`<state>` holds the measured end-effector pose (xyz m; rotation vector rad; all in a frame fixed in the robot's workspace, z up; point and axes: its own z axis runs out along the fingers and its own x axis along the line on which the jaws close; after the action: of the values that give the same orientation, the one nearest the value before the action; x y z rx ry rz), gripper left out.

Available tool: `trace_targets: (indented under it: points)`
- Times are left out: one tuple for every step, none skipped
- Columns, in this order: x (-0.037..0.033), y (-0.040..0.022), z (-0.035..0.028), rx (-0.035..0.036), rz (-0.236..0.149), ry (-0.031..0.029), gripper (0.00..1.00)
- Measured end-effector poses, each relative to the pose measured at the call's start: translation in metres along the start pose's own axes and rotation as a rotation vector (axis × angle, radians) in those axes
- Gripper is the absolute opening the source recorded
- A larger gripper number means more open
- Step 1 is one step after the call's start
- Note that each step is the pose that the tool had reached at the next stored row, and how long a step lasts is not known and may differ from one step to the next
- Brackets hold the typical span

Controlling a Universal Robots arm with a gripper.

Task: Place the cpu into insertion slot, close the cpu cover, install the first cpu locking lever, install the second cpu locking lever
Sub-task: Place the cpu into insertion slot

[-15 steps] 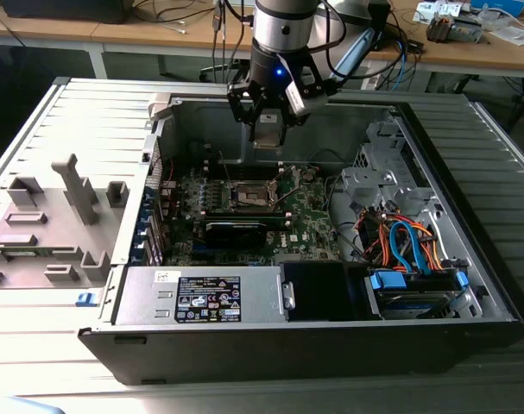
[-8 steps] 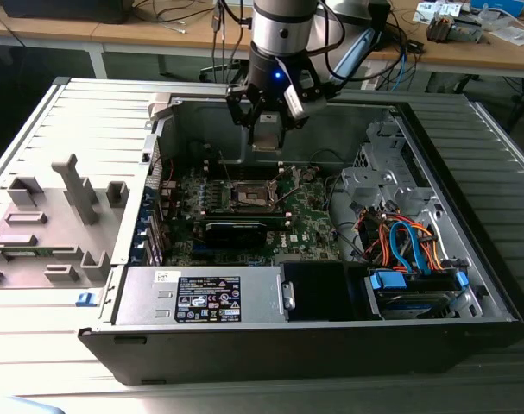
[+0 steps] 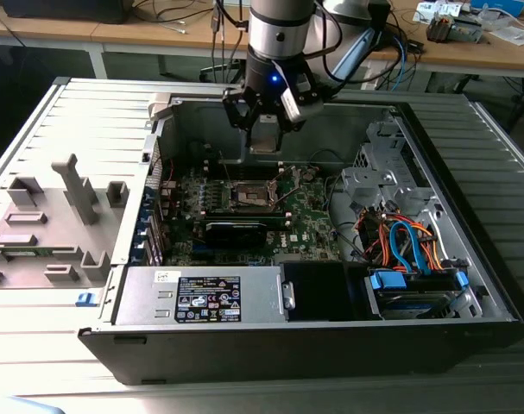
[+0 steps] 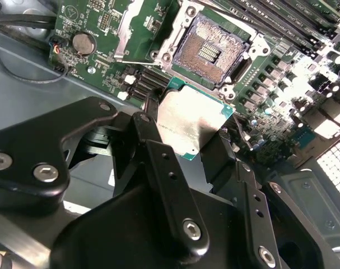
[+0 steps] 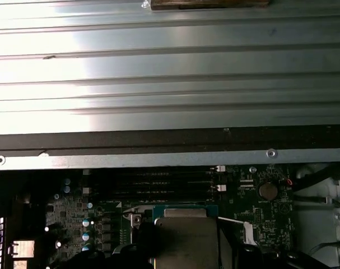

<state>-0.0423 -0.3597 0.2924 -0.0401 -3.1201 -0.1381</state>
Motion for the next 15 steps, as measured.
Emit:
trace_targets:
  points:
    - [0.0009, -0.0008, 0.0004, 0.0002, 0.000, 0.0000, 0.55]
    - [0.0015, -0.0017, 0.0008, 0.0002, 0.000, 0.0001, 0.55]
    - [0.0018, -0.0024, 0.0012, 0.0000, 0.000, 0.0000, 0.55]
    - [0.0023, -0.0034, 0.0015, 0.0000, 0.000, 0.0000, 0.55]
    - [0.0028, -0.0045, 0.0019, -0.0001, 0.000, -0.0001, 0.55]
    - [0.0034, -0.0056, 0.0024, 0.0000, 0.000, 0.0000, 0.55]
    - [0.0038, -0.0065, 0.0029, -0.0001, 0.000, -0.0001, 0.55]
    - [0.0040, -0.0071, 0.0035, -0.0002, 0.000, -0.0001, 0.55]
    - [0.0041, -0.0075, 0.0039, -0.0001, 0.000, -0.0001, 0.55]
    - [0.0044, -0.0082, 0.0045, 0.0000, 0.000, 0.0000, 0.55]
    - [0.0049, -0.0088, 0.0052, 0.0000, 0.000, -0.0001, 0.55]
    - [0.0055, -0.0092, 0.0055, 0.0000, 0.000, -0.0001, 0.55]
    - [0.0058, -0.0095, 0.0058, 0.0000, 0.000, 0.0000, 0.55]
    - [0.0060, -0.0098, 0.0061, -0.0001, 0.000, 0.0000, 0.55]
    - [0.0064, -0.0101, 0.0064, 0.0000, 0.000, -0.0001, 0.55]
